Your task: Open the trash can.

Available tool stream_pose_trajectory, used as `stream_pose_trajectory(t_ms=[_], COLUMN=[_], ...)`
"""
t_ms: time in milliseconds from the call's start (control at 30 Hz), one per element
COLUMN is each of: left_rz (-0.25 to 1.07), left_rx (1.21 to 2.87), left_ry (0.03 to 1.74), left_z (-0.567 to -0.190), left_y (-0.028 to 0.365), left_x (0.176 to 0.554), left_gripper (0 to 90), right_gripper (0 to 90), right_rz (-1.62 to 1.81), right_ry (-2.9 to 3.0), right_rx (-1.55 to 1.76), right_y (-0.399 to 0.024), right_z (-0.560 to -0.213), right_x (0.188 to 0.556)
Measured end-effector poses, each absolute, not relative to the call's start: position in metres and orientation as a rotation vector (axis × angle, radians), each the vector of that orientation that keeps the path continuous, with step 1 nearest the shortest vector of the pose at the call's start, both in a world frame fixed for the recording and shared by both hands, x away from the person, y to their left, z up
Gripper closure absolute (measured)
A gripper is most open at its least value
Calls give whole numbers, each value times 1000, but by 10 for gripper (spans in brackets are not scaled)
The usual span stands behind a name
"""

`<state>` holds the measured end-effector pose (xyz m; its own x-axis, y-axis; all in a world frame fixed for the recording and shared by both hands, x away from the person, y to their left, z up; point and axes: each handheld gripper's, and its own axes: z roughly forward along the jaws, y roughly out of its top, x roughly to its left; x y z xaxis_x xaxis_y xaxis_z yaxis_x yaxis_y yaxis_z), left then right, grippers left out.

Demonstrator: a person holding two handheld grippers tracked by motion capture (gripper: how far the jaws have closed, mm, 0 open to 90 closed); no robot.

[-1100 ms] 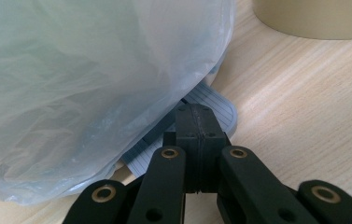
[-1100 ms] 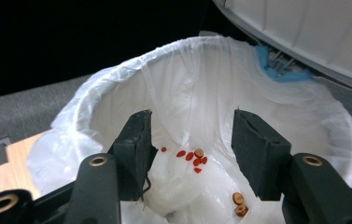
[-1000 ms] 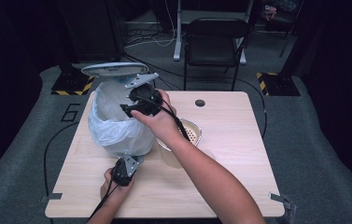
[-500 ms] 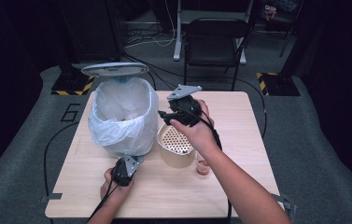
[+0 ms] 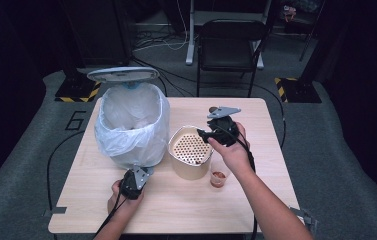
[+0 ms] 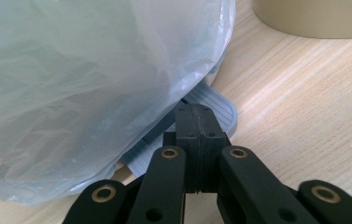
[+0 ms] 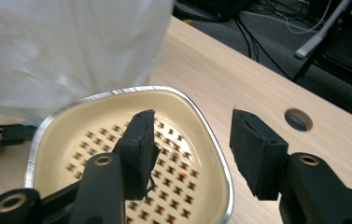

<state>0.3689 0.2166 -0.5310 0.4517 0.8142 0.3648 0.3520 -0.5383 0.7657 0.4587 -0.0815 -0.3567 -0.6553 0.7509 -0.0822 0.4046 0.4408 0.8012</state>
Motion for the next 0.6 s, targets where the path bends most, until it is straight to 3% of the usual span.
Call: stream_pose_trajectory(t_ms=[600], left_rz=[988], left_rx=[2095], left_ry=[971], left_z=[-531], left_y=[216], left_x=[369], left_gripper=[900], right_gripper=[657], right_rz=[1078], right_ry=[2278], right_rx=[1098], right_y=[-115], right_z=[-400], right_x=[481])
